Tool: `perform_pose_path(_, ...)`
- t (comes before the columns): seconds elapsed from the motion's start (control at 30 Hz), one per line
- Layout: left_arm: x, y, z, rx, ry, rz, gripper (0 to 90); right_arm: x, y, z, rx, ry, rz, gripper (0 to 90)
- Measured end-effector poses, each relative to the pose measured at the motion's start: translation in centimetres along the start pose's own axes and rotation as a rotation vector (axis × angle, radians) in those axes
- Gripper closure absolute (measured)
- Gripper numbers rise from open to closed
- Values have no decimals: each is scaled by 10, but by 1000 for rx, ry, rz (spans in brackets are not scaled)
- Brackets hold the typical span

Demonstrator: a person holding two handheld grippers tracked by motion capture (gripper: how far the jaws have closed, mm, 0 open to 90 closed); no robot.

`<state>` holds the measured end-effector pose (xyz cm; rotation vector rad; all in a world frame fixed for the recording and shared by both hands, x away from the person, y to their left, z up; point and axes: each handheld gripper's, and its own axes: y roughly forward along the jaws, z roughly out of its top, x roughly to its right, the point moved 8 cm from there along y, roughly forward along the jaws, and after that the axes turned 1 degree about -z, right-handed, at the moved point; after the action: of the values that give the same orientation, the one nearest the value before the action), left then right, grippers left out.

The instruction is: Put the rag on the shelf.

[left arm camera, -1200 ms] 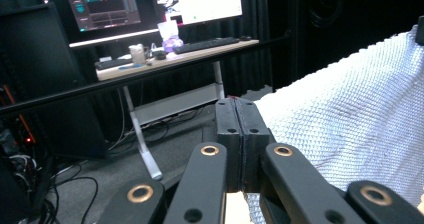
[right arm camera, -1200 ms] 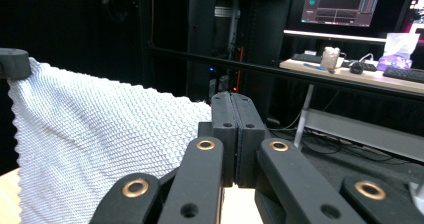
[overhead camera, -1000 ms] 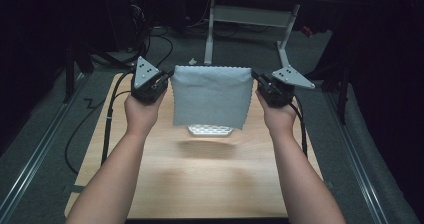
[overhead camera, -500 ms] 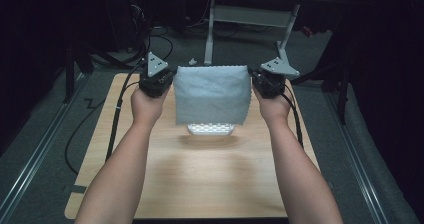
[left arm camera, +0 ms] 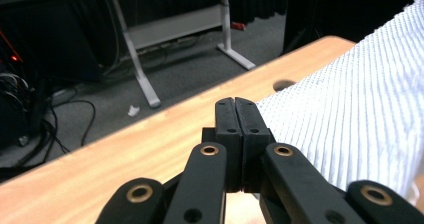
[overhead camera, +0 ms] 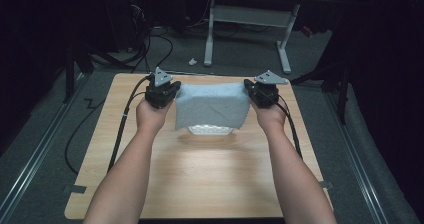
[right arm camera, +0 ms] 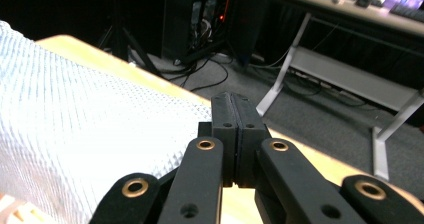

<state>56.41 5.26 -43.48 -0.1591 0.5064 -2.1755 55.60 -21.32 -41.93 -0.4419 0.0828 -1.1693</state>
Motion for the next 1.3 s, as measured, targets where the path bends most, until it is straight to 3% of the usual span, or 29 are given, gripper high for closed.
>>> perform_pose_path(0.17, 4, 5, -20, -33, -15, -41, 895, -5, 4, -20, -24, 19, 25, 900)
perform_pose_path(0.27, 5, 7, -30, -50, -22, -55, 895, -6, 7, -31, -34, 56, 46, 900)
perform_pose_path(0.5, 10, 9, -42, -70, -45, -90, 895, -13, 10, -47, -51, 50, 67, 900)
perform_pose_path(0.6, 16, 11, -48, -84, -31, -105, 895, -18, 10, -50, -53, 45, 76, 900)
perform_pose_path(0.8, 20, 12, -59, -85, -54, -121, 894, -23, 9, -56, -51, 42, 79, 900)
perform_pose_path(1.0, 21, 13, -72, -101, -73, -131, 893, -25, 11, -72, -85, 38, 82, 900)
perform_pose_path(1.3, 24, 15, -84, -129, -80, -143, 891, -29, 15, -87, -106, 45, 85, 900)
